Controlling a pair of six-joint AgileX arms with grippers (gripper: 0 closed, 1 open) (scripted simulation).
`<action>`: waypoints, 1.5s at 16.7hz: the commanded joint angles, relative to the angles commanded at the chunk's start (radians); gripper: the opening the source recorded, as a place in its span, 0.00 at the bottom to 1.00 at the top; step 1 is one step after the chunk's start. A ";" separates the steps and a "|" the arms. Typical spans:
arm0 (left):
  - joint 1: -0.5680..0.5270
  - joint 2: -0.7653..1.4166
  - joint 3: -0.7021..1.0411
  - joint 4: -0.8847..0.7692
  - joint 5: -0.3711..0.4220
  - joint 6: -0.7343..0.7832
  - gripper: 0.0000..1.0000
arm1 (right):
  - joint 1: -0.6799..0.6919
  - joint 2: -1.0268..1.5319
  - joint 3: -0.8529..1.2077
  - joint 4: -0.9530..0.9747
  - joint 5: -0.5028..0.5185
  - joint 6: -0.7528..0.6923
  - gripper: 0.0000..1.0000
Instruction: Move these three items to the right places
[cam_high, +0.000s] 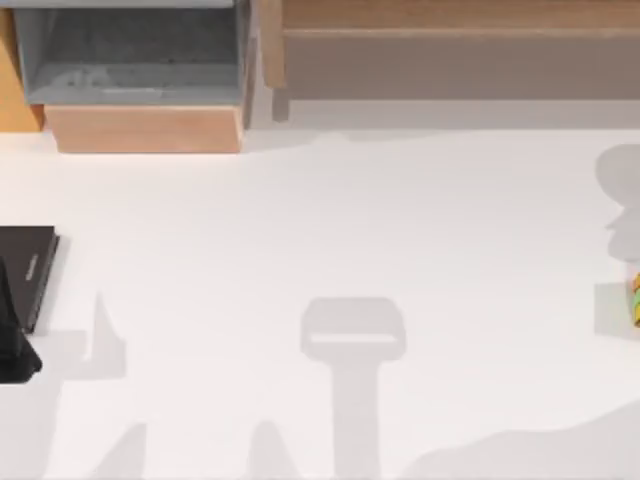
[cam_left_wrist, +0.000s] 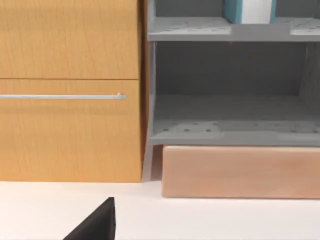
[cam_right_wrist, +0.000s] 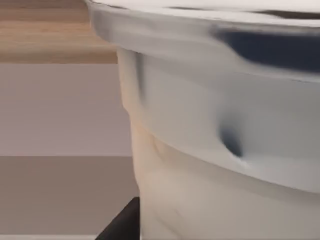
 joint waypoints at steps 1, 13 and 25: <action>0.000 0.000 0.000 0.000 0.000 0.000 1.00 | 0.000 0.000 0.000 0.000 0.000 0.000 0.60; 0.000 0.000 0.000 0.000 0.000 0.000 1.00 | 0.000 0.000 0.000 0.000 0.000 0.000 1.00; 0.000 0.000 0.000 0.000 0.000 0.000 1.00 | -0.035 -0.046 -0.121 0.075 -0.037 0.001 1.00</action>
